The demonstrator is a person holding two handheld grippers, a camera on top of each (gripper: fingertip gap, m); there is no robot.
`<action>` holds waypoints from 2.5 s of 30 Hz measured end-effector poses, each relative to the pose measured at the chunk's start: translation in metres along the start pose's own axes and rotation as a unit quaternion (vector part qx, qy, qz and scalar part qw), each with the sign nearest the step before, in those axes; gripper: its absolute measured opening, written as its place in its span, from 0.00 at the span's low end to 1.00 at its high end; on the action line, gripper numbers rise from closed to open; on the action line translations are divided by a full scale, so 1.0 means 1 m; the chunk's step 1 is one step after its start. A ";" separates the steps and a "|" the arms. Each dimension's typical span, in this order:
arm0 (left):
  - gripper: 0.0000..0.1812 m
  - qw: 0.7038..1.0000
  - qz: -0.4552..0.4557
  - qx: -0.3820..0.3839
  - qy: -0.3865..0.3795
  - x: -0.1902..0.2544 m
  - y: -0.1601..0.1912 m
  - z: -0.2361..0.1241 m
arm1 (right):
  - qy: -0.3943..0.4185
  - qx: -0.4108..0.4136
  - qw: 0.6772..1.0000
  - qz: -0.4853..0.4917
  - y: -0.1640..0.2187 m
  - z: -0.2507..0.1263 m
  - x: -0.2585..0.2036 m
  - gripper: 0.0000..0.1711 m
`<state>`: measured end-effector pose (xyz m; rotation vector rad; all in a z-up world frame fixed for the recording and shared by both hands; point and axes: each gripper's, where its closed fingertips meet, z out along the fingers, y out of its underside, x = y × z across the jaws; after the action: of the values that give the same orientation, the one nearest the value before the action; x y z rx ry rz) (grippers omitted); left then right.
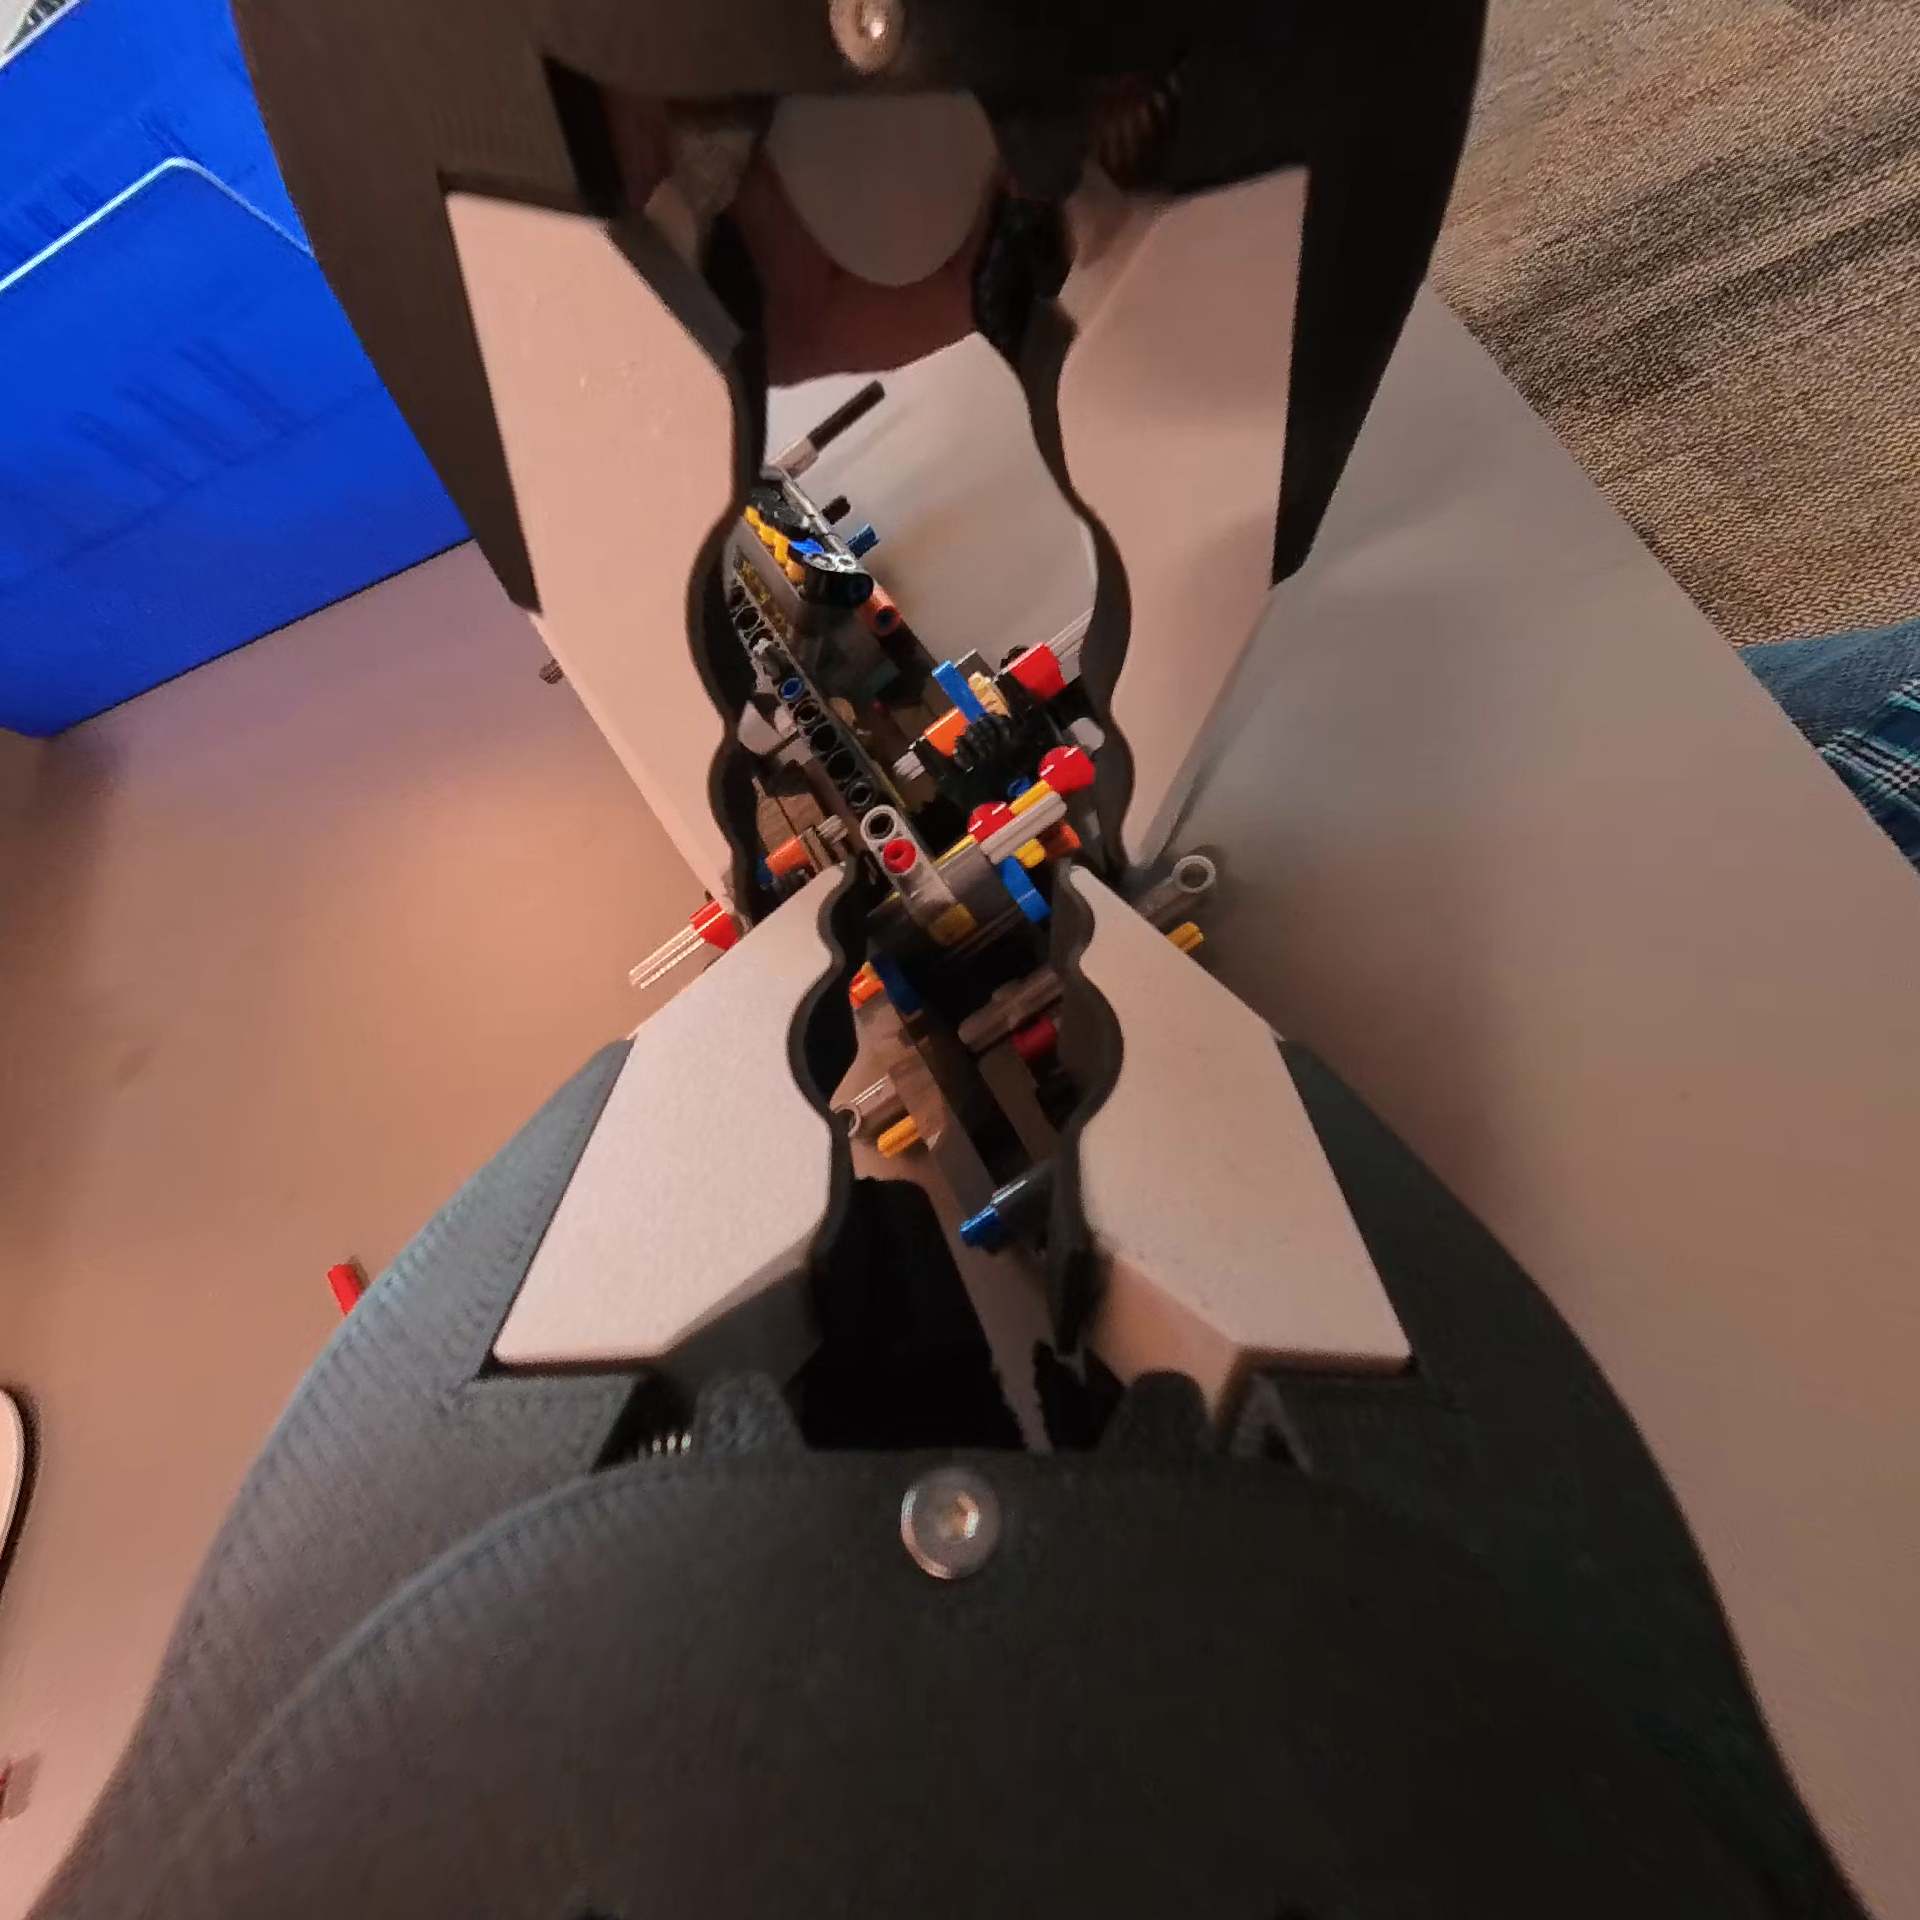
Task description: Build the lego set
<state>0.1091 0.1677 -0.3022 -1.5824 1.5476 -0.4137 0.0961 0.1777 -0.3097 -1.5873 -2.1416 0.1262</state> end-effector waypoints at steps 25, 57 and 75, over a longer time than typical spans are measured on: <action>0.29 0.993 -0.010 0.032 0.112 -0.039 -0.016 -0.024 | 0.086 0.109 0.916 0.375 0.026 -0.048 -0.018 0.22; 0.32 0.967 -0.020 0.023 0.251 -0.020 0.003 -0.001 | 0.119 0.073 0.915 0.379 0.023 -0.023 -0.013 0.22; 0.30 0.970 0.000 0.004 0.245 -0.019 0.004 -0.003 | 0.113 0.080 0.915 0.378 0.024 -0.024 -0.015 0.22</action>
<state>0.1011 0.1852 -0.2969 -1.5455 1.9051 -0.8585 0.1308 0.1673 -0.3016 -2.1184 -1.2150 0.3342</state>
